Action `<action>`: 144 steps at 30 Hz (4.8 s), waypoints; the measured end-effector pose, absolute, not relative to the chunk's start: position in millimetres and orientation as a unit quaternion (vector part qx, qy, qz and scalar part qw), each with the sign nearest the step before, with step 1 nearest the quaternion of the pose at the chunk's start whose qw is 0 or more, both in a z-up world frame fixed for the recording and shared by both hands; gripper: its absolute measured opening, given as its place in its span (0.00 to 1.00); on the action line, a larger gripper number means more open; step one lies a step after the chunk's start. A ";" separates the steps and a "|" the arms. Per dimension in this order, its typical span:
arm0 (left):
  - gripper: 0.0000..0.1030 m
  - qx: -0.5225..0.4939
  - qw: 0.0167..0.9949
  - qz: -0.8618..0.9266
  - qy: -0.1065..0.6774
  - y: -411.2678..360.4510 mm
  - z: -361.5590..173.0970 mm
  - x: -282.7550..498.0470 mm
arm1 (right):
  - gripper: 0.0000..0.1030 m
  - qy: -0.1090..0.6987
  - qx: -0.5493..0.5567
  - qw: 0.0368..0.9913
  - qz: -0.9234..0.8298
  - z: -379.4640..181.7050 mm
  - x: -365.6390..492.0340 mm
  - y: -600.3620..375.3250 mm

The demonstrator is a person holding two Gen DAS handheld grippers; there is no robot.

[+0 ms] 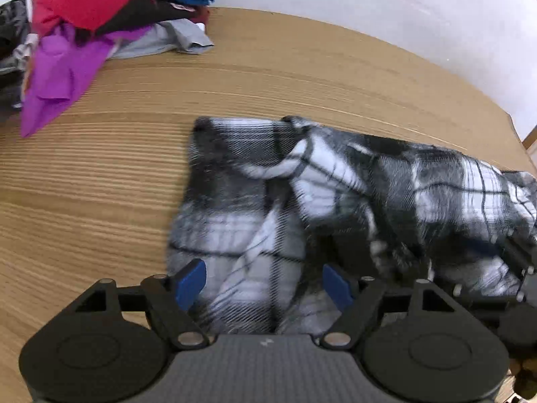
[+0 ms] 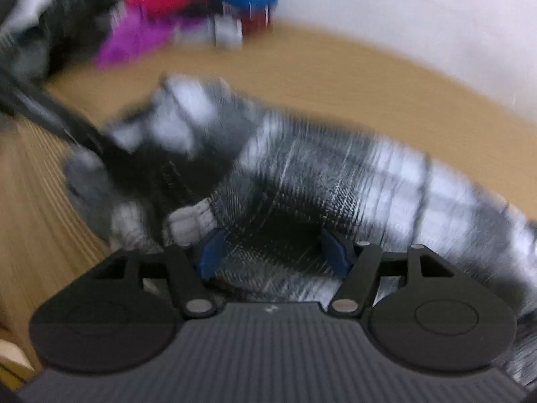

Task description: Fold clothes

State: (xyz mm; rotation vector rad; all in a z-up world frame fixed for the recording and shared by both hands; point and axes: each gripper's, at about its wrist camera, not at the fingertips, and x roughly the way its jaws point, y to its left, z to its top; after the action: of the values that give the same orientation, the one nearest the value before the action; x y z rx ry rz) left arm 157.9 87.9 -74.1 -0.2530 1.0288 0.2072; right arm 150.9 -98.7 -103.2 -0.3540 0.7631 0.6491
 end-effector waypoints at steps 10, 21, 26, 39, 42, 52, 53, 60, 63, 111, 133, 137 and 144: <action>0.77 -0.012 0.871 0.018 0.491 149.8 -69.2 223.0 | 0.75 0.261 -0.196 0.873 0.361 -55.6 99.6 -41.1; 0.77 0.074 0.859 -0.092 0.498 174.4 -99.4 282.7 | 0.75 0.340 -0.209 0.855 0.330 -119.7 61.0 91.0; 0.77 0.047 0.863 -0.142 0.482 176.7 -99.3 302.5 | 0.76 0.310 -0.199 0.882 0.295 -129.7 57.2 97.4; 0.10 0.101 0.784 -0.310 0.528 147.5 -115.8 339.0 | 0.14 0.324 -0.111 0.921 0.185 -135.2 65.5 81.8; 0.07 0.056 0.777 -0.320 0.539 159.2 -114.9 330.5 | 0.13 0.338 -0.081 0.917 0.196 -127.3 69.7 75.3; 0.15 -0.012 0.773 -0.293 0.562 188.0 -96.5 328.5 | 0.07 0.344 0.049 0.896 0.275 -84.5 68.5 48.7; 0.21 0.000 0.771 -0.286 0.569 185.8 -96.6 329.6 | 0.09 0.341 0.037 0.899 0.271 -86.0 66.9 48.3; 0.65 0.113 0.785 -0.289 0.536 159.4 -80.1 319.2 | 0.53 0.344 -0.070 0.893 0.282 -88.9 47.1 57.3; 0.67 0.131 0.788 -0.289 0.528 150.9 -79.5 318.6 | 0.53 0.355 -0.060 0.890 0.280 -95.9 46.8 58.8; 1.00 0.209 0.803 -0.282 0.482 160.2 -121.8 315.4 | 1.00 0.429 -0.109 0.865 0.234 -117.7 67.0 90.1; 0.94 0.095 0.799 -0.331 0.493 173.5 -107.1 328.7 | 1.00 0.371 -0.129 0.903 0.176 -118.9 55.0 84.7; 0.97 0.123 0.788 -0.329 0.506 157.8 -117.6 332.9 | 1.00 0.340 -0.162 0.912 0.162 -121.8 52.8 88.5; 0.94 0.173 0.778 -0.350 0.492 132.3 -119.4 327.4 | 0.89 0.314 -0.165 0.925 0.137 -124.1 60.5 81.5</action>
State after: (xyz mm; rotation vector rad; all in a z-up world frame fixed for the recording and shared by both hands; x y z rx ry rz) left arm 327.4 132.3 -119.4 0.3737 1.0632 -0.7566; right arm 60.5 81.5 -124.1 -0.3394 0.6445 0.2807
